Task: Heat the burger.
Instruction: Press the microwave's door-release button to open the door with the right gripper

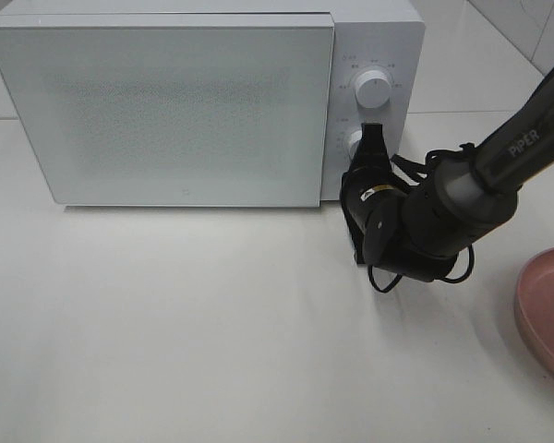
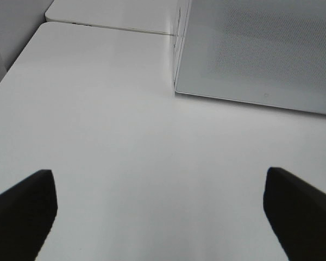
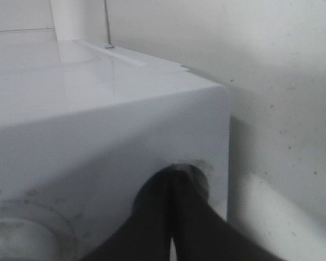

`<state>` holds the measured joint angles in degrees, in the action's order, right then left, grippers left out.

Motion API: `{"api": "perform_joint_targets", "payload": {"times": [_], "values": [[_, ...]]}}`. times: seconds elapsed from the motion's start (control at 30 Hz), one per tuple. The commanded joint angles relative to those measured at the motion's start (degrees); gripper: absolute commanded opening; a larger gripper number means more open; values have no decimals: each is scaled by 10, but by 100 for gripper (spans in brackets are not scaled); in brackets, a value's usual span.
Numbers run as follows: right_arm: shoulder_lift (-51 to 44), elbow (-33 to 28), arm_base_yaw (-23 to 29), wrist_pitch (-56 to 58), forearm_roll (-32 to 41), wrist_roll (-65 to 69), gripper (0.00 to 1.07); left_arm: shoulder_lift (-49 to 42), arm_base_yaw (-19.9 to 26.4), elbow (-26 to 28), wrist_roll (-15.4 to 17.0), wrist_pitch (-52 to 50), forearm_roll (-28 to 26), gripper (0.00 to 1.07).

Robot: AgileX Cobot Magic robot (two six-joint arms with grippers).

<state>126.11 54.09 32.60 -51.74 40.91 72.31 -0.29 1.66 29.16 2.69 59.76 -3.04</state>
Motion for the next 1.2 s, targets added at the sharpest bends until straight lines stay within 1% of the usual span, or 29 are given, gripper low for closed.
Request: {"api": "perform_joint_targets", "payload": {"times": [0.03, 0.1, 0.47, 0.6, 0.8, 1.03, 1.1, 1.13, 1.2], "values": [[-5, 48, -21, -122, -27, -18, 0, -11, -1, -2, -1, -5, -1, 98], [-5, 57, -22, -128, -11, -37, 0, -11, -1, -2, -1, -5, -1, 98], [-6, 59, -25, -110, -14, -43, 0, -11, -1, -2, -1, -5, -1, 98], [-13, 41, -25, -89, -14, -45, 0, -11, -1, -2, -1, -5, -1, 98], [-17, 36, -25, -62, -18, -45, 0, -11, -1, -2, -1, -5, -1, 98], [-34, 11, -25, -25, -18, -48, 0, -11, -1, -2, -1, -5, -1, 98], [-46, -1, -25, 16, -18, -48, 0, -11, -1, -2, -1, -5, -1, 98], [-46, -1, -25, 16, -18, -48, 0, -11, -1, -2, -1, -5, -1, 98], [-64, -25, -25, 61, -28, -50, 0, -11, -1, -2, -1, -5, -1, 98]]}}
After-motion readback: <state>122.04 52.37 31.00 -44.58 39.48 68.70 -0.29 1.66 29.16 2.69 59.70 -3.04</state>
